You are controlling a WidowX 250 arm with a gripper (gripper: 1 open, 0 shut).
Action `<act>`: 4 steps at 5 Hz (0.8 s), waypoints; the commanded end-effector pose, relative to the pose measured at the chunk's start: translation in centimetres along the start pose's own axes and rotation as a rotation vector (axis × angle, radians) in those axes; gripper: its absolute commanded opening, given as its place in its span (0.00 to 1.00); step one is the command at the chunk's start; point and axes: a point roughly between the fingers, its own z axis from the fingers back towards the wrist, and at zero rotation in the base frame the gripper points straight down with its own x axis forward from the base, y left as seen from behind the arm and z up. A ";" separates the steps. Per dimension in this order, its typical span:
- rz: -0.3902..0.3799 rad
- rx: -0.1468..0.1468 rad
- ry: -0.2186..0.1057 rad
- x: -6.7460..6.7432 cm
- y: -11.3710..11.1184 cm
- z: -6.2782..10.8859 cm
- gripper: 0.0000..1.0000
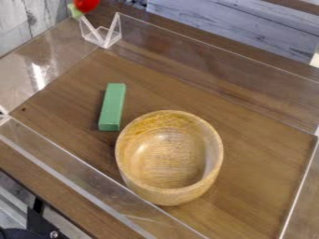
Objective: Move the red object to the left side of the table
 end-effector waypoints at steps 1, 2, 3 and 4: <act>0.089 0.011 -0.071 -0.2 -1.0 -0.4 0.00; 0.186 0.036 -0.093 -1.0 -1.7 -2.3 0.00; 0.163 0.058 -0.105 -0.2 -1.1 -4.3 0.00; 0.151 0.079 -0.121 0.6 -0.3 -6.1 0.00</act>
